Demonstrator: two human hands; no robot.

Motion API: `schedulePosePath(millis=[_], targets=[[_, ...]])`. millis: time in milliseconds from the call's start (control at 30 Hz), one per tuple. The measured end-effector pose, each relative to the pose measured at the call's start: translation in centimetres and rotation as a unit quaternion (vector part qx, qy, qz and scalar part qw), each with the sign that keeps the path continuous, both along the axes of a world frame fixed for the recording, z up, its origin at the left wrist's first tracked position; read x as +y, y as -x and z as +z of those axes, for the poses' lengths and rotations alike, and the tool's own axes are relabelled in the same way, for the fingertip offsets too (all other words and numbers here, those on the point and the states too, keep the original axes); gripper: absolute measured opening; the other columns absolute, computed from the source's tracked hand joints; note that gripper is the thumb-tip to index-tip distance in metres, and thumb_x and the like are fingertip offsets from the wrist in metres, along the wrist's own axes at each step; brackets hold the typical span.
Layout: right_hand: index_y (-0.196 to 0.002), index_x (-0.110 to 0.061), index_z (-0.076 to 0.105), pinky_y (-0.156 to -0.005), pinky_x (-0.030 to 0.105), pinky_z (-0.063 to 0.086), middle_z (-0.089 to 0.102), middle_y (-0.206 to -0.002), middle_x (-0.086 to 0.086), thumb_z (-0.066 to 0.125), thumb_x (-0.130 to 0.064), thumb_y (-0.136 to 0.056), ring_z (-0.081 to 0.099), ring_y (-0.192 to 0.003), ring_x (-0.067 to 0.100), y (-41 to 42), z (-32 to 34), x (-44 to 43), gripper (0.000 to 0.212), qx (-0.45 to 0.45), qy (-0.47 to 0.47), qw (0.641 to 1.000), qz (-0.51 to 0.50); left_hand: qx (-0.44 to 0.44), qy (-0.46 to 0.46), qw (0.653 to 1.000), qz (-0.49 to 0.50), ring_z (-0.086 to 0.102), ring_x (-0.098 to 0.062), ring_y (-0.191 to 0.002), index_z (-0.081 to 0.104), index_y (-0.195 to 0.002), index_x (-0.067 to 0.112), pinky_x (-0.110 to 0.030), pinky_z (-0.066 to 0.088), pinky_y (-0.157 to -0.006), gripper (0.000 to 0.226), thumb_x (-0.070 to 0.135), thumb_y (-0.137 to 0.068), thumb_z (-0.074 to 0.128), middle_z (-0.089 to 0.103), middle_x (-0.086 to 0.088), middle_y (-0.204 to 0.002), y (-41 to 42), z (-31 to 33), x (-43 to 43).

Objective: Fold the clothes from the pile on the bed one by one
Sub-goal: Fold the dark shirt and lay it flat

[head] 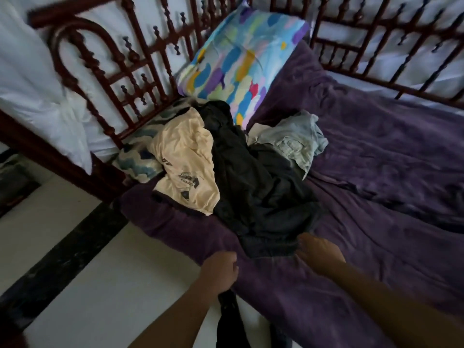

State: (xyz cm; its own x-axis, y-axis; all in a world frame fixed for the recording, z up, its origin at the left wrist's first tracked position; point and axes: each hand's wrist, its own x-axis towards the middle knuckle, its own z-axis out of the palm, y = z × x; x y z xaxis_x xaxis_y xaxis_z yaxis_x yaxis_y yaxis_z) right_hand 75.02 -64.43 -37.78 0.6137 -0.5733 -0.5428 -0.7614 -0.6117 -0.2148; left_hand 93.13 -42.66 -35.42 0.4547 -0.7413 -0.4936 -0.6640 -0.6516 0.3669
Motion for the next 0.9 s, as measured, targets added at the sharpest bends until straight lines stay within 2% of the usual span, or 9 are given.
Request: schedulePosePath(millis=[100,233,400,533,600,733,800,900], targets=[[-0.123,-0.031,0.05,-0.077,0.035,0.047,0.065,-0.117,0.003,0.047,-0.047,-0.094,0.063,-0.103,0.028,-0.1,-1.5,-0.3,0.034,0.002,0.009,0.998,-0.064,0.006,-0.022,0.996,-0.087,0.056,-0.022,-0.109,0.059,-0.109,0.015,-0.035,0.045,-0.09,0.025,0.031,-0.094,0.047,0.06,-0.005,-0.114,-1.9,-3.6,-3.9],[-0.133,-0.031,0.05,-0.08,0.036,0.047,0.064,-0.122,0.005,0.051,-0.043,-0.094,0.061,-0.109,0.029,-0.9,-3.6,0.6,0.041,0.004,-0.003,0.992,-0.128,-0.013,-0.04,0.979,-0.197,0.046,-0.027,-0.118,0.052,-0.122,0.017,-0.04,0.038,-0.095,0.032,0.032,-0.094,0.049,0.049,-0.007,-0.126,-3.5,-8.0,-8.1],[-0.134,-0.032,0.048,-0.072,0.035,0.046,0.066,-0.115,0.004,0.053,-0.038,-0.091,0.062,-0.101,0.031,-2.2,-6.4,3.2,0.043,0.033,-0.024,0.982,-0.184,-0.062,-0.137,0.939,-0.311,0.038,-0.032,-0.122,0.034,-0.14,0.021,-0.048,0.031,-0.1,0.062,0.044,-0.087,0.058,0.039,-0.01,-0.134,-5.0,-13.9,-10.5],[-0.137,-0.033,0.046,-0.077,0.038,0.051,0.06,-0.128,-0.004,0.055,-0.032,-0.088,0.062,-0.102,0.031,-2.8,-7.4,5.1,0.05,0.021,-0.055,0.973,-0.222,-0.098,-0.09,0.929,-0.345,0.043,-0.027,-0.116,0.053,-0.121,0.022,-0.047,0.03,-0.1,0.03,0.022,-0.091,0.054,0.051,-0.003,-0.121,-6.1,-16.2,-11.7],[-0.132,-0.031,0.05,-0.078,0.038,0.051,0.061,-0.127,-0.002,0.055,-0.032,-0.088,0.062,-0.101,0.031,-2.9,-7.2,5.5,0.045,0.03,-0.05,0.971,-0.233,-0.06,-0.059,0.942,-0.324,0.047,-0.025,-0.112,0.058,-0.112,0.023,-0.043,0.033,-0.096,0.02,0.024,-0.094,0.05,0.057,-0.001,-0.114,-6.8,-15.9,-11.8],[-0.13,-0.028,0.049,-0.077,0.035,0.048,0.06,-0.126,-0.002,0.055,-0.033,-0.087,0.061,-0.105,0.029,-3.5,-5.6,5.7,0.044,0.022,-0.033,0.972,-0.232,0.013,0.023,0.955,-0.297,0.053,-0.026,-0.103,0.057,-0.103,0.02,-0.039,0.037,-0.086,0.017,0.032,-0.097,0.047,0.061,-0.002,-0.103,-8.3,-11.7,-11.2],[-0.135,-0.029,0.044,-0.079,0.033,0.046,0.056,-0.125,-0.002,0.058,-0.037,-0.086,0.057,-0.11,0.025,-4.2,-4.4,5.5,0.052,0.015,-0.022,0.972,-0.234,0.033,0.065,0.956,-0.283,0.055,-0.026,-0.1,0.057,-0.103,0.017,-0.039,0.039,-0.084,0.02,0.033,-0.097,0.047,0.062,-0.003,-0.101,-9.5,-8.6,-10.7],[-0.145,-0.033,0.028,-0.084,0.034,0.046,0.046,-0.129,-0.003,0.064,-0.051,-0.081,0.047,-0.122,0.023,-6.3,-2.1,5.3,0.076,-0.006,-0.006,0.978,-0.209,0.066,0.106,0.964,-0.233,0.058,-0.028,-0.097,0.058,-0.105,0.011,-0.039,0.044,-0.081,0.029,0.036,-0.097,0.048,0.063,-0.006,-0.099,-12.1,-3.7,-9.8]])
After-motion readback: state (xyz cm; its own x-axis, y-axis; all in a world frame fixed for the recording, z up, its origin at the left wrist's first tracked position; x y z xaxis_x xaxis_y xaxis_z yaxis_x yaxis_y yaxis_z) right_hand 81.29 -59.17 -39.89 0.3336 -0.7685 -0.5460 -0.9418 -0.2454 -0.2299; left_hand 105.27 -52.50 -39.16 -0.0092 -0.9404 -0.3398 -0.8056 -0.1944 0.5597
